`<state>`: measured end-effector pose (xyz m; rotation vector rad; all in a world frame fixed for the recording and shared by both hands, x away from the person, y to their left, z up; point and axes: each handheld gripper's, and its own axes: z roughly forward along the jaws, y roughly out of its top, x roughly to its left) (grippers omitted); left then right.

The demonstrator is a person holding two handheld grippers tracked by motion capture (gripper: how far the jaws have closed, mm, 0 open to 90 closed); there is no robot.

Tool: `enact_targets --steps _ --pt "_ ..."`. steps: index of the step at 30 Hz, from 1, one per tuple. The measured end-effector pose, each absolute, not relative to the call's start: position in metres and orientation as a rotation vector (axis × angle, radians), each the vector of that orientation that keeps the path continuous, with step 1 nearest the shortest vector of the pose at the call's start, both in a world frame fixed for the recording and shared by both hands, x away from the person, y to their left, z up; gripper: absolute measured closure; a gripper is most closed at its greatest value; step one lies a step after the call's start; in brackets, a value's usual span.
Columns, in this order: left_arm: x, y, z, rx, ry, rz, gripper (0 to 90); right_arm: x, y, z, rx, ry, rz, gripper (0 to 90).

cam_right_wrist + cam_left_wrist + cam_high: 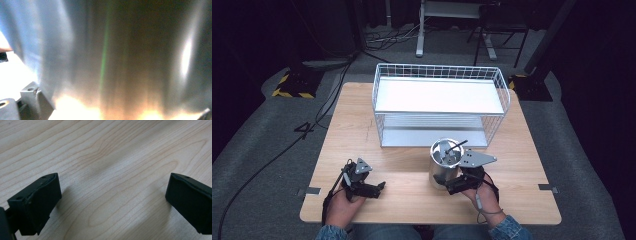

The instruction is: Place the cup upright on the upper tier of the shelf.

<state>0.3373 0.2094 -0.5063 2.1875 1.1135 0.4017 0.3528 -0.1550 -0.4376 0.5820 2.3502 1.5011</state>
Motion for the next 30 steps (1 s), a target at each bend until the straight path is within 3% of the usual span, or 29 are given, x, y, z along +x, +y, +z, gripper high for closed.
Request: enact_targets --steps 30 --pt "0.337 0.209 -0.506 2.186 1.116 0.399 0.7 0.369 -0.150 -0.352 0.522 2.314 1.535 3.9"
